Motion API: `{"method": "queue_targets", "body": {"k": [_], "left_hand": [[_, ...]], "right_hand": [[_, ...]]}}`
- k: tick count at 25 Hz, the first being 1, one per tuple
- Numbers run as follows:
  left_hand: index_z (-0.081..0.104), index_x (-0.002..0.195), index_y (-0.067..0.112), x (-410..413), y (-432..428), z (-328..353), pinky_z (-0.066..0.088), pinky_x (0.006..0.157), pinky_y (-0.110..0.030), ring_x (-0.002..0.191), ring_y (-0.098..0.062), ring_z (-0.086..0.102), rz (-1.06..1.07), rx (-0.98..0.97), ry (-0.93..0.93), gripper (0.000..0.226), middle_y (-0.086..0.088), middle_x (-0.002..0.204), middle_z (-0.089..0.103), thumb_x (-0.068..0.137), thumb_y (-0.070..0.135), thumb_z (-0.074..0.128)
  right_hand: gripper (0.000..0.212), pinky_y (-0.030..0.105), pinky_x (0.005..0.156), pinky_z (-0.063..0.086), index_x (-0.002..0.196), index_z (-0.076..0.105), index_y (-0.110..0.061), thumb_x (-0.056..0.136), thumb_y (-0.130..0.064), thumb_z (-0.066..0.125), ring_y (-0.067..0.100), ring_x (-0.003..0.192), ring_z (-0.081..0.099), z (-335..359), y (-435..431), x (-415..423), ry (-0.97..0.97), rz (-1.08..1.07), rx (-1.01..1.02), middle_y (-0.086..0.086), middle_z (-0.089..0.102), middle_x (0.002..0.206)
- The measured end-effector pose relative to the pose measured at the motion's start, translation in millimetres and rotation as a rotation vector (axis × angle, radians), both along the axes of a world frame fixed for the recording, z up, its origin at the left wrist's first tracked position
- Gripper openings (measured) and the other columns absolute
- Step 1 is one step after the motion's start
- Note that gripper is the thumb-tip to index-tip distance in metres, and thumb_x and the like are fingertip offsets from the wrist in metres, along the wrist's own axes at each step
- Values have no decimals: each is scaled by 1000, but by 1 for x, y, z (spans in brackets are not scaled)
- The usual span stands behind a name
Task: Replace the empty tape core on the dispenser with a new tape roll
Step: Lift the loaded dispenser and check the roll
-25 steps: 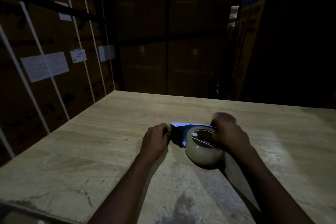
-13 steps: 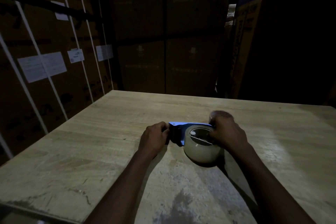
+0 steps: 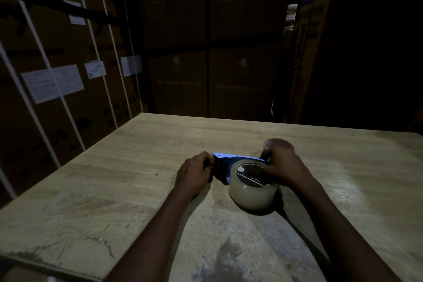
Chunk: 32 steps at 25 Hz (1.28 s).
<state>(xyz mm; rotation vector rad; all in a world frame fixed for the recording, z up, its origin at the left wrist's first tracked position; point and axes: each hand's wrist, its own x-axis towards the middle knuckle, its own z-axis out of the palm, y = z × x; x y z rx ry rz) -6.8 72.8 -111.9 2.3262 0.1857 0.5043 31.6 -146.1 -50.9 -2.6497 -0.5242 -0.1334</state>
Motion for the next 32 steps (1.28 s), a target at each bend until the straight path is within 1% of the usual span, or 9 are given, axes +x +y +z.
{"method": "queue_targets", "body": {"k": [3,7,11,15,18,21,24,29,32], "left_hand": [[55,114,23,2,1,10,56,74,-42,86,-20,61,194,-239,-170,29,0,106,57,87,13,58],[66,91,6,-2,-7,23,52,45,-31,47,-22,65,201,-728,-32,40,-11,74,70,89,43,51],[73,90,2,-2,-17,26,56,78,-50,84,-41,70,-7,-743,146,81,-25,91,73,68,76,51],[72,91,-3,-5,-15,28,48,93,-59,96,-48,65,-94,-888,115,92,-31,101,70,52,79,65],[74,89,2,-6,-16,29,51,81,-50,87,-42,66,-127,-1041,72,77,-28,97,70,54,71,69],[72,96,10,-8,-15,31,45,75,-41,78,-28,62,-237,-1119,67,69,-19,92,67,64,70,62],[71,100,16,-11,-15,28,44,74,-37,73,-21,60,-390,-1069,80,65,-7,84,69,71,72,54],[66,109,14,-8,-16,28,48,74,-38,75,-17,64,-509,-1071,67,60,-5,85,69,76,63,59],[67,108,26,-3,-14,28,53,60,-37,82,-22,66,-252,-939,-11,41,-6,105,72,81,56,59]], "right_hand": [[11,36,52,59,79,72,-13,68,-14,74,20,60,66,-3,2,3,64,-38,145,10,69,70],[10,33,41,56,70,61,-12,73,-12,70,20,45,64,-7,10,0,158,-38,465,10,62,67],[15,34,42,52,66,54,-15,70,-18,68,21,51,62,-9,22,-7,113,11,443,7,57,65],[21,31,50,34,65,44,-21,64,-31,62,15,58,50,-15,31,-10,36,138,337,-2,51,61],[6,29,60,44,74,63,-20,73,-27,62,15,59,60,-15,35,-14,507,133,779,2,66,67],[44,26,55,50,75,74,-10,74,-52,60,20,58,63,-10,31,-15,1087,127,1131,7,66,66],[67,30,55,51,75,70,-3,64,-69,66,22,57,60,-11,29,-12,1231,122,1149,9,61,66],[52,25,47,45,71,72,-11,63,-63,68,14,47,53,-10,37,-13,948,131,1173,0,60,53],[50,18,46,43,63,70,-20,59,-70,67,7,49,58,-8,38,-16,298,81,803,-7,67,53]]}}
